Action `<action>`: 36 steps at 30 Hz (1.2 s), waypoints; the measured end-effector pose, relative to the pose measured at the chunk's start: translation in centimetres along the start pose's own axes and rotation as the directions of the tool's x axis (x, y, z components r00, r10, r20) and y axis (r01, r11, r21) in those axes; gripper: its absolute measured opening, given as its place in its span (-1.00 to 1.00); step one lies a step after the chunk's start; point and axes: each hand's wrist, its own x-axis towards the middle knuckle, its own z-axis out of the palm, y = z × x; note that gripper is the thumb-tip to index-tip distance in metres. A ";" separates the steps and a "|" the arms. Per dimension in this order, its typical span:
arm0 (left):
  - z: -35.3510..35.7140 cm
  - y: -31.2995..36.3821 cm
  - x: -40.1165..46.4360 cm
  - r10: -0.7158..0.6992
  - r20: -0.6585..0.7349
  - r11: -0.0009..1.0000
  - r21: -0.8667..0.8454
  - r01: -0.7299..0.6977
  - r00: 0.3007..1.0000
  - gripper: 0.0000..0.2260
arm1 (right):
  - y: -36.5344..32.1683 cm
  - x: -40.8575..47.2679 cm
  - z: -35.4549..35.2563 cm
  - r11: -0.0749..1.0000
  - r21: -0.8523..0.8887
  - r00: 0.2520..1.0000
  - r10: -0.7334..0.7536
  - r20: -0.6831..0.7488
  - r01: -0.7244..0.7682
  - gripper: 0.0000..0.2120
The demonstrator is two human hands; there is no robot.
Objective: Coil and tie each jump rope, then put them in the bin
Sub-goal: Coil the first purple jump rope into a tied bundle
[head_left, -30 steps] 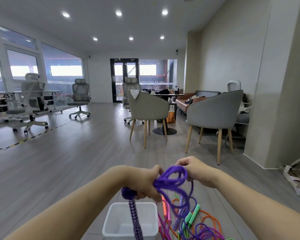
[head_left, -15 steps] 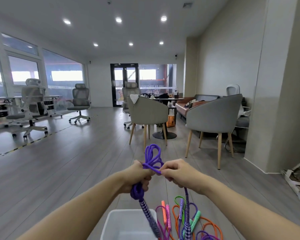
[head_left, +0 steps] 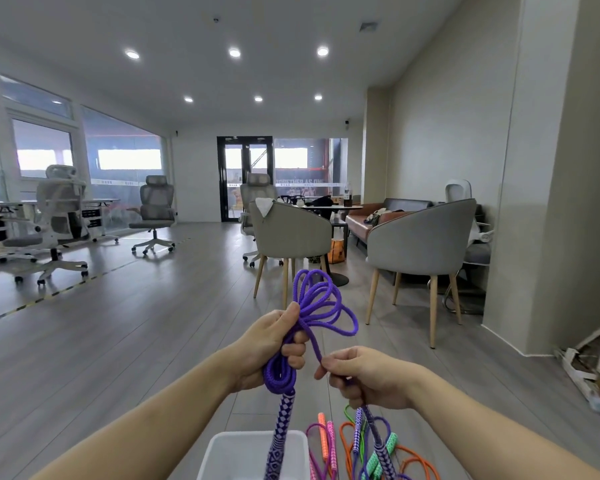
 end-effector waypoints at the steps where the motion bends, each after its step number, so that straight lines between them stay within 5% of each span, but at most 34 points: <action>1: -0.1 0.0 0.0 -0.009 0.015 1.000 -0.004 0.009 1.000 -0.57 | 0.1 0.1 -0.1 1.000 -0.017 0.999 0.001 -0.041 -0.002 -0.72; 4: -0.4 -0.2 -0.5 -0.115 0.113 0.990 0.089 0.105 0.987 -0.49 | 0.0 0.1 -0.6 0.994 -0.111 0.977 -0.037 -0.209 0.014 -0.71; 6: -1.0 -0.1 -1.0 -0.245 0.201 0.962 0.168 0.213 0.948 -0.56 | 0.1 -0.2 -1.2 0.990 -0.136 0.977 -0.073 -0.201 0.046 -0.78; 11: -1.3 -0.1 -1.6 -0.619 0.343 0.766 0.460 0.449 0.706 -0.70 | -0.5 -0.5 -0.9 0.960 -0.279 1.000 -0.012 -0.005 0.010 -0.86; 13: -0.6 -1.1 -1.3 -0.703 0.230 0.643 0.610 0.463 0.673 -0.70 | -1.4 0.2 0.3 0.893 -0.450 0.997 -0.026 -0.074 -0.010 -0.71; 16: -0.3 -3.3 -0.7 -0.591 -0.120 0.484 0.739 0.469 0.798 -0.72 | -2.0 1.3 2.0 0.803 -0.596 0.958 -0.162 -0.238 -0.012 -0.76; 19: -2.3 -5.1 0.4 -0.321 -0.325 0.606 0.651 0.457 0.890 -0.63 | -2.2 1.7 3.4 0.824 -0.566 0.930 -0.235 -0.283 0.036 -0.83; 22: -3.4 -4.8 1.2 -0.188 -0.438 0.775 0.484 0.406 0.879 -0.58 | -3.0 1.7 4.0 0.892 -0.440 0.928 -0.243 -0.281 0.101 -0.81; 26: -2.7 -2.4 1.1 -0.118 -0.329 0.961 0.201 0.192 0.937 -0.75 | -3.2 1.4 3.4 0.954 -0.237 0.908 -0.257 -0.329 0.184 -0.83; 31: -1.2 -1.1 0.4 -0.042 -0.195 0.998 -0.047 0.033 0.980 -0.77 | -3.1 1.4 2.6 0.972 -0.063 0.905 -0.235 -0.354 0.227 -0.82; 36: -0.6 -0.9 0.0 -0.021 -0.180 0.999 -0.044 0.013 0.983 -0.69 | -3.6 1.1 2.1 0.980 0.022 0.931 -0.178 -0.317 0.195 -0.79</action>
